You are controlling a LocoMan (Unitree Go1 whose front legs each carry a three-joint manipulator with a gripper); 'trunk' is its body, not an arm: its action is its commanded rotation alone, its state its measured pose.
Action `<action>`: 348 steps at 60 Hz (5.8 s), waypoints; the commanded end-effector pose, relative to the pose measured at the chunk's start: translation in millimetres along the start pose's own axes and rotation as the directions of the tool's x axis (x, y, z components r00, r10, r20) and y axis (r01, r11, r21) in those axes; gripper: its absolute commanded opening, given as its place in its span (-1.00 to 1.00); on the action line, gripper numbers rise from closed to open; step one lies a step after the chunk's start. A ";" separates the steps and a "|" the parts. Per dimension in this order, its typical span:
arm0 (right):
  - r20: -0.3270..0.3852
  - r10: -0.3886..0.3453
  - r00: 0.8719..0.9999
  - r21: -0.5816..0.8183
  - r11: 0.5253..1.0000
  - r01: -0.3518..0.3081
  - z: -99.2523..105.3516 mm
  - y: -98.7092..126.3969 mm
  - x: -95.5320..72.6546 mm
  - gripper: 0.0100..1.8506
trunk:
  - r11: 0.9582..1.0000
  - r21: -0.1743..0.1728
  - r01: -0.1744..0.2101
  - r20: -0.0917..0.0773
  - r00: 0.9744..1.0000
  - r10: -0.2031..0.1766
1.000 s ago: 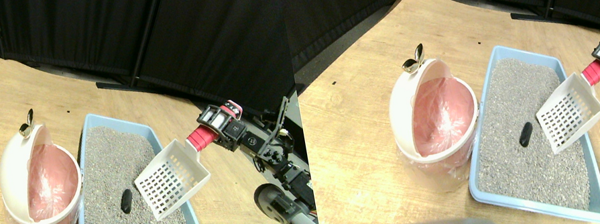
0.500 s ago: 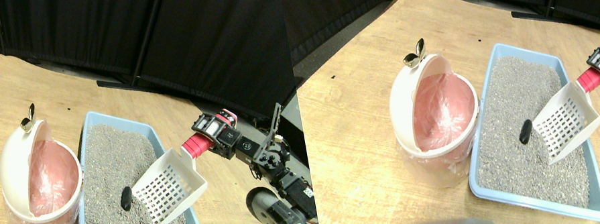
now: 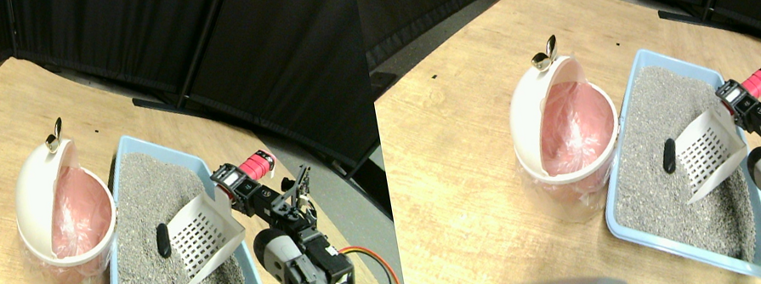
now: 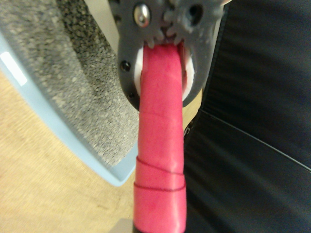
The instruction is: Scoop (unimanual)
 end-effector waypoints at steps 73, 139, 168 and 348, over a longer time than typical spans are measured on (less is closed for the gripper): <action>0.132 -0.252 0.959 0.741 0.668 0.073 -12.6 -43.1 -1.0 -0.95 | 1.000 -0.012 -0.024 0.046 0.999 0.024; 0.335 -0.398 0.854 0.883 0.448 -0.138 11.0 -81.7 -22.7 -0.95 | 1.000 0.024 -0.010 0.121 0.993 0.007; 0.347 -0.374 0.860 0.816 0.572 -0.081 14.3 -75.2 -16.2 -0.95 | 1.000 0.020 -0.012 0.116 0.993 0.010; 0.184 0.150 0.971 0.011 0.988 -0.155 141.8 15.5 41.6 -0.67 | 0.913 -0.293 -0.286 0.099 0.940 0.326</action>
